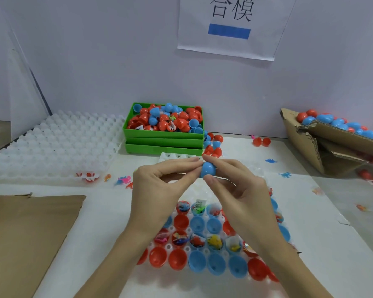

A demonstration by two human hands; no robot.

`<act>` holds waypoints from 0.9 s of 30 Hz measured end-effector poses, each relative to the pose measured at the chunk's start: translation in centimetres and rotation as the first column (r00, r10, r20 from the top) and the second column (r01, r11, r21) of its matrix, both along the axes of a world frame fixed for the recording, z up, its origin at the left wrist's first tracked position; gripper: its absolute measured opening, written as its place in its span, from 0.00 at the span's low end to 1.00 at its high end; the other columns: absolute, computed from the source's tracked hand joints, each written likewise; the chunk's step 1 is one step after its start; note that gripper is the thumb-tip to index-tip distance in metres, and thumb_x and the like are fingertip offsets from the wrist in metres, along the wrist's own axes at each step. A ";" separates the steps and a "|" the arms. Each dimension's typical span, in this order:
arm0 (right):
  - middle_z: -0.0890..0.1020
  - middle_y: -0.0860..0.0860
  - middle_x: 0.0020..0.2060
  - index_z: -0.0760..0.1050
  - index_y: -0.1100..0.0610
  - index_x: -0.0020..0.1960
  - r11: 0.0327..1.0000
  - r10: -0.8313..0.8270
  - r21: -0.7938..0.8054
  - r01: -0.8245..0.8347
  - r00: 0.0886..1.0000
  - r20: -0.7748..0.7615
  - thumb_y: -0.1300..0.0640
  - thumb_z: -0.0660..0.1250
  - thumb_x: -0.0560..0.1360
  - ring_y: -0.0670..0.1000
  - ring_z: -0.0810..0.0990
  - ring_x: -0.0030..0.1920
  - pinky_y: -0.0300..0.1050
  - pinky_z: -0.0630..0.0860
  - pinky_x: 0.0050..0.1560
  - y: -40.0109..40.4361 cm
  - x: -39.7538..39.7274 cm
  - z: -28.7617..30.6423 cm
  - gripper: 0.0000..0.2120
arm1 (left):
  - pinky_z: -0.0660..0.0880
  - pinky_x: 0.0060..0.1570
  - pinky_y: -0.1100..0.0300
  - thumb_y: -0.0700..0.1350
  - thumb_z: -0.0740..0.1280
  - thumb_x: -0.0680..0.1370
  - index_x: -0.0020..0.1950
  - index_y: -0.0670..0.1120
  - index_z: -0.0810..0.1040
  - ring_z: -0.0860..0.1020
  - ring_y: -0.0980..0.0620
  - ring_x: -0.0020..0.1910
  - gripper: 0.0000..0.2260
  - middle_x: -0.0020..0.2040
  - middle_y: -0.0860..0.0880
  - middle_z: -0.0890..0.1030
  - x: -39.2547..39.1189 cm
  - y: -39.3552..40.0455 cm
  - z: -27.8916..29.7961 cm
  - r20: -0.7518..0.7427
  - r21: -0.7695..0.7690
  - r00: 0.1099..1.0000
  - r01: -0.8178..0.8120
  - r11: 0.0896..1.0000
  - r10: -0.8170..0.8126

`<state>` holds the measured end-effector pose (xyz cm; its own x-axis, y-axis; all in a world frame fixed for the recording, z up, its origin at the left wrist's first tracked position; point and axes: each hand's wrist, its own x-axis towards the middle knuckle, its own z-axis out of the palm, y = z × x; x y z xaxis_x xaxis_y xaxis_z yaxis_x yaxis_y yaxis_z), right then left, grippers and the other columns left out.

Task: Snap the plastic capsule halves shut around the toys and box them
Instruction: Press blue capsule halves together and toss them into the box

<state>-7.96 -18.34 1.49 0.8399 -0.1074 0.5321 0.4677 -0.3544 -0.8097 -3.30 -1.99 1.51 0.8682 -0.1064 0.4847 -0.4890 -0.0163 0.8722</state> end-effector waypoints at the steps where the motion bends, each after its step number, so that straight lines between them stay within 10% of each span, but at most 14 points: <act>1: 0.83 0.44 0.57 0.80 0.51 0.68 1.000 -0.007 0.008 0.007 1.000 0.005 0.56 0.70 0.78 0.45 0.83 0.59 0.34 0.80 0.55 0.0 0.0 0.1 0.19 | 0.83 0.52 0.62 0.42 0.78 0.74 0.52 0.49 0.89 0.86 0.57 0.52 0.08 0.49 0.57 0.88 -0.1 0.0 0.2 -0.005 -0.018 1.000 -0.003 1.000 0.003; 12: 0.85 0.47 0.57 0.82 0.52 0.66 0.989 0.012 0.147 -0.006 0.999 -0.041 0.61 0.72 0.78 0.47 0.84 0.58 0.36 0.81 0.56 -0.3 0.0 0.3 0.17 | 0.82 0.56 0.61 0.40 0.73 0.79 0.58 0.47 0.83 0.83 0.54 0.58 0.08 0.57 0.54 0.84 -0.1 -0.2 0.4 0.121 0.241 0.987 0.072 0.968 -0.104; 20: 0.87 0.43 0.54 0.82 0.53 0.65 0.988 -0.018 0.156 0.022 0.999 -0.027 0.61 0.74 0.77 0.46 0.87 0.54 0.36 0.81 0.54 0.1 -0.2 0.1 0.16 | 0.82 0.53 0.61 0.42 0.71 0.80 0.58 0.46 0.86 0.83 0.53 0.57 0.08 0.54 0.53 0.85 0.2 -0.2 0.1 0.273 0.223 0.962 -0.080 0.971 0.016; 27: 0.86 0.43 0.55 0.82 0.51 0.64 0.990 -0.008 0.143 0.010 1.000 -0.015 0.62 0.74 0.77 0.45 0.86 0.54 0.33 0.81 0.53 0.4 -0.1 0.1 0.17 | 0.81 0.49 0.66 0.41 0.75 0.78 0.56 0.50 0.85 0.85 0.52 0.53 0.08 0.50 0.57 0.86 -0.2 -0.6 0.1 0.106 0.037 0.994 -0.033 0.999 0.029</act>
<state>-8.10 -17.91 1.54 0.8462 -0.1889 0.4983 0.4528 -0.2382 -0.8592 -3.48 -2.56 1.57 0.8153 -0.1010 0.5701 -0.5773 -0.0658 0.8139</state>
